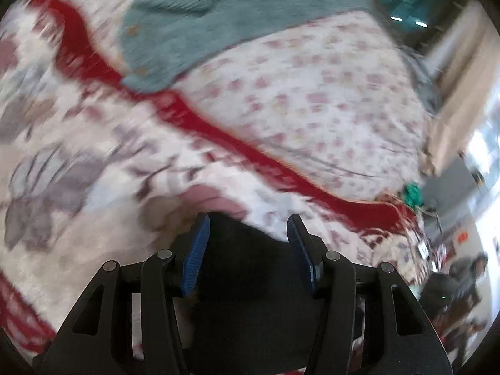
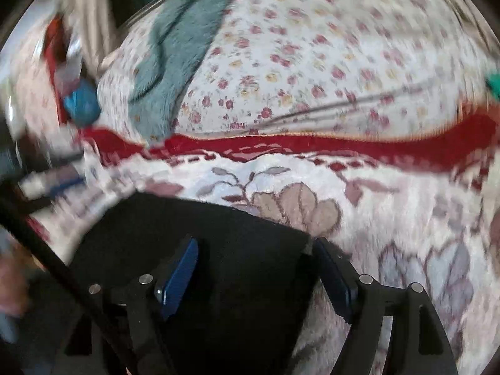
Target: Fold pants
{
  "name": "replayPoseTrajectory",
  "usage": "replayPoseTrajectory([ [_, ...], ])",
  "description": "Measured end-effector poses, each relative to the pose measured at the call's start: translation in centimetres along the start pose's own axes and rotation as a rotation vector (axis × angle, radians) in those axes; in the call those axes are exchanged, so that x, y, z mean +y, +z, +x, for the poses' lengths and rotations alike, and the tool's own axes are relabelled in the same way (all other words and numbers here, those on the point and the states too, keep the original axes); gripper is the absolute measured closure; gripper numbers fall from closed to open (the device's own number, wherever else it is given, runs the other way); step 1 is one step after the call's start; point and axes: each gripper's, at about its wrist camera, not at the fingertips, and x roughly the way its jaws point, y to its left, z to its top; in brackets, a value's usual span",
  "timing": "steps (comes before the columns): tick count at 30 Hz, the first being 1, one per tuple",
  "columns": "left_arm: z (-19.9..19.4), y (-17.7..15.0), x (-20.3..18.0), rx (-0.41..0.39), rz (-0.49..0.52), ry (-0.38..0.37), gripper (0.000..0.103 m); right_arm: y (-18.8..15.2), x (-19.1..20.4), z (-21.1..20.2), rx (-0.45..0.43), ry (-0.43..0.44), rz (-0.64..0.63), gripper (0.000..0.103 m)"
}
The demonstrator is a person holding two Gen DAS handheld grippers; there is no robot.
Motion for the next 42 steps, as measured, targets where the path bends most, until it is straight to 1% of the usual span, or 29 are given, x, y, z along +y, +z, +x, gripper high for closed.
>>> replayPoseTrajectory([
  [1, 0.5, -0.1, 1.2, 0.039, -0.073, 0.014, 0.04, 0.2, -0.9, -1.1, -0.025, 0.052, 0.065, 0.029],
  [2, 1.1, -0.2, 2.2, 0.078, -0.145, -0.002, 0.036, 0.3, -2.0, -2.0, -0.035, 0.095, 0.133, 0.029],
  [3, 1.4, -0.3, 2.7, 0.102, -0.185, -0.032, 0.036, 0.3, -3.6, -2.8, -0.028, 0.137, 0.226, 0.029],
  [4, 1.7, -0.3, 2.7, 0.119, -0.192, -0.057, 0.036, 0.2, -4.5, -3.1, -0.02, 0.153, 0.282, 0.029],
  [5, 1.8, -0.4, 2.2, 0.128, -0.171, -0.063, 0.034, -0.1, -5.9, -3.5, -0.015, 0.161, 0.367, 0.029],
  [6, 1.9, -0.5, 1.7, 0.136, -0.149, -0.071, 0.034, -0.3, -6.6, -3.8, -0.01, 0.164, 0.413, 0.029],
  [8, 2.3, -1.1, 0.8, 0.183, -0.118, -0.106, 0.034, -0.8, -7.8, -3.7, 0.026, 0.199, 0.492, 0.029],
  [10, 2.8, -1.8, 0.6, 0.235, -0.119, -0.113, 0.034, -1.3, -8.3, -2.6, 0.116, 0.261, 0.541, 0.029],
  [11, 2.9, -1.9, 0.6, 0.238, -0.121, -0.102, 0.034, -1.5, -8.3, -2.0, 0.166, 0.307, 0.563, 0.029],
  [12, 3.0, -1.9, 0.7, 0.243, -0.131, -0.101, 0.034, -1.8, -8.3, -1.1, 0.216, 0.362, 0.596, 0.03],
  [13, 3.0, -1.9, 1.0, 0.25, -0.152, -0.108, 0.034, -2.0, -8.2, -0.6, 0.245, 0.409, 0.615, 0.036],
  [14, 3.1, -1.9, 1.5, 0.26, -0.18, -0.117, 0.034, -2.2, -8.0, 0.1, 0.273, 0.431, 0.627, 0.038],
  [17, 3.3, -1.9, 2.5, 0.275, -0.241, -0.147, 0.034, -2.6, -8.0, 0.9, 0.315, 0.41, 0.635, 0.04],
  [19, 3.1, -1.8, 3.0, 0.261, -0.277, -0.157, 0.034, -2.7, -7.9, 1.2, 0.335, 0.363, 0.619, 0.051],
  [21, 3.0, -1.7, 3.6, 0.247, -0.314, -0.162, 0.034, -2.8, -7.7, 1.4, 0.334, 0.342, 0.601, 0.051],
  [23, 3.0, -1.6, 3.8, 0.25, -0.328, -0.166, 0.034, -2.6, -7.4, 1.6, 0.333, 0.336, 0.573, 0.05],
  [26, 3.1, -1.7, 3.3, 0.263, -0.299, -0.147, 0.034, -2.6, -6.8, 2.0, 0.349, 0.369, 0.523, 0.047],
  [28, 3.5, -1.8, 2.8, 0.291, -0.264, -0.14, 0.033, -2.5, -5.9, 2.0, 0.354, 0.351, 0.462, 0.047],
  [29, 3.8, -1.8, 2.5, 0.31, -0.239, -0.135, 0.032, -2.5, -5.8, 2.2, 0.35, 0.345, 0.457, 0.047],
  [31, 4.2, -1.8, 1.9, 0.333, -0.2, -0.108, 0.032, -2.7, -6.4, 2.6, 0.344, 0.356, 0.497, 0.052],
  [33, 4.2, -2.0, 1.4, 0.334, -0.165, -0.093, 0.032, -2.8, -6.8, 2.6, 0.339, 0.367, 0.516, 0.054],
  [35, 3.9, -2.1, 1.1, 0.319, -0.124, -0.046, 0.056, -2.7, -6.7, 2.4, 0.334, 0.365, 0.502, 0.057],
  [36, 3.8, -2.2, 0.8, 0.315, -0.101, -0.02, 0.058, -2.7, -6.6, 2.4, 0.33, 0.363, 0.494, 0.058],
  [37, 3.7, -2.3, 0.5, 0.308, -0.079, -0.013, 0.066, -2.7, -6.5, 2.3, 0.327, 0.363, 0.49, 0.058],
  [38, 3.5, -2.4, 0.1, 0.296, -0.042, 0.004, 0.071, -2.7, -6.5, 2.2, 0.326, 0.36, 0.484, 0.058],
  [39, 3.4, -2.6, -0.5, 0.287, 0.001, 0.027, 0.074, -2.7, -6.4, 2.2, 0.326, 0.353, 0.471, 0.059],
  [40, 3.3, -2.9, -1.1, 0.273, 0.048, 0.054, 0.078, -2.6, -6.1, 2.2, 0.323, 0.342, 0.452, 0.061],
  [42, 3.1, -3.4, -2.3, 0.238, 0.133, 0.103, 0.08, -2.3, -5.6, 1.8, 0.311, 0.322, 0.407, 0.068],
])
